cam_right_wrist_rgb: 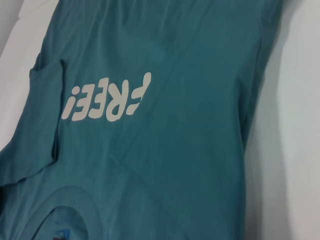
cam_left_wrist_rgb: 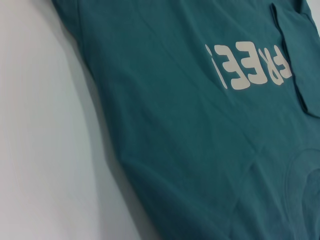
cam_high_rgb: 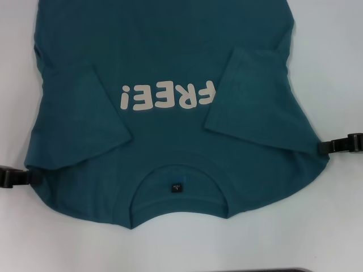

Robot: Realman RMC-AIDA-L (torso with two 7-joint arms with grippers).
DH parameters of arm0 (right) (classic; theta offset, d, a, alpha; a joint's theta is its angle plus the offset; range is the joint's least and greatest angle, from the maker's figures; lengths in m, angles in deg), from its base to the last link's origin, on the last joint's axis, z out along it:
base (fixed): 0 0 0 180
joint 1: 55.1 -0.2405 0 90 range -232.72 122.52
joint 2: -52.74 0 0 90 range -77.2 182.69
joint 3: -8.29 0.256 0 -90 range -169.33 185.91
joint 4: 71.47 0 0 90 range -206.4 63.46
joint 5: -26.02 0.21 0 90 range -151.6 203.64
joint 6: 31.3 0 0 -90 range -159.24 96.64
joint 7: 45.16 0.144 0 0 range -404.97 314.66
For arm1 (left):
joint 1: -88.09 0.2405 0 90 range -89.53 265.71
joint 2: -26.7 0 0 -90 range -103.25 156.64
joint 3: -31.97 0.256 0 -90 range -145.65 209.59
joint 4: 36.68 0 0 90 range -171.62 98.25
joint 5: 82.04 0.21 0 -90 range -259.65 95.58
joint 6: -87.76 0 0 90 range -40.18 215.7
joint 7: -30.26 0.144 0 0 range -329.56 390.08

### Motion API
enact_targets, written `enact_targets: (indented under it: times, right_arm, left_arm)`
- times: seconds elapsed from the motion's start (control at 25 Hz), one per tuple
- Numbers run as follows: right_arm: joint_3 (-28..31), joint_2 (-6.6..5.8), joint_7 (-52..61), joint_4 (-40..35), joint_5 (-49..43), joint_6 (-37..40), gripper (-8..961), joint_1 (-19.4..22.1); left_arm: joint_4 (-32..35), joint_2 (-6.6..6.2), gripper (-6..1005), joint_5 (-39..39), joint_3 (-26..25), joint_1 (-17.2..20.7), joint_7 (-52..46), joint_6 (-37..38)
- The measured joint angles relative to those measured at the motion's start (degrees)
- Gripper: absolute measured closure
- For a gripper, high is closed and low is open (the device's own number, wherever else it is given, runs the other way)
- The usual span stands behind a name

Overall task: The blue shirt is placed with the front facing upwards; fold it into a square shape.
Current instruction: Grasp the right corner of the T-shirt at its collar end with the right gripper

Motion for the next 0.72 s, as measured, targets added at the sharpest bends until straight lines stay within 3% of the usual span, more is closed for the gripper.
enact_targets:
  times: [0.04, 0.72]
  right_arm:
    - [0.0, 0.00, 0.0, -0.1, 0.0, 0.0, 946, 0.0]
    - [2.7, -0.64, -3.2, 0.4, 0.5, -3.5, 947, 1.4]
  left_arm:
    - [0.0, 0.00, 971, 0.0, 0.0, 0.0, 0.0, 0.0]
    - [-0.4, -0.37, 970, 0.0, -0.2, 0.1, 0.0, 2.6]
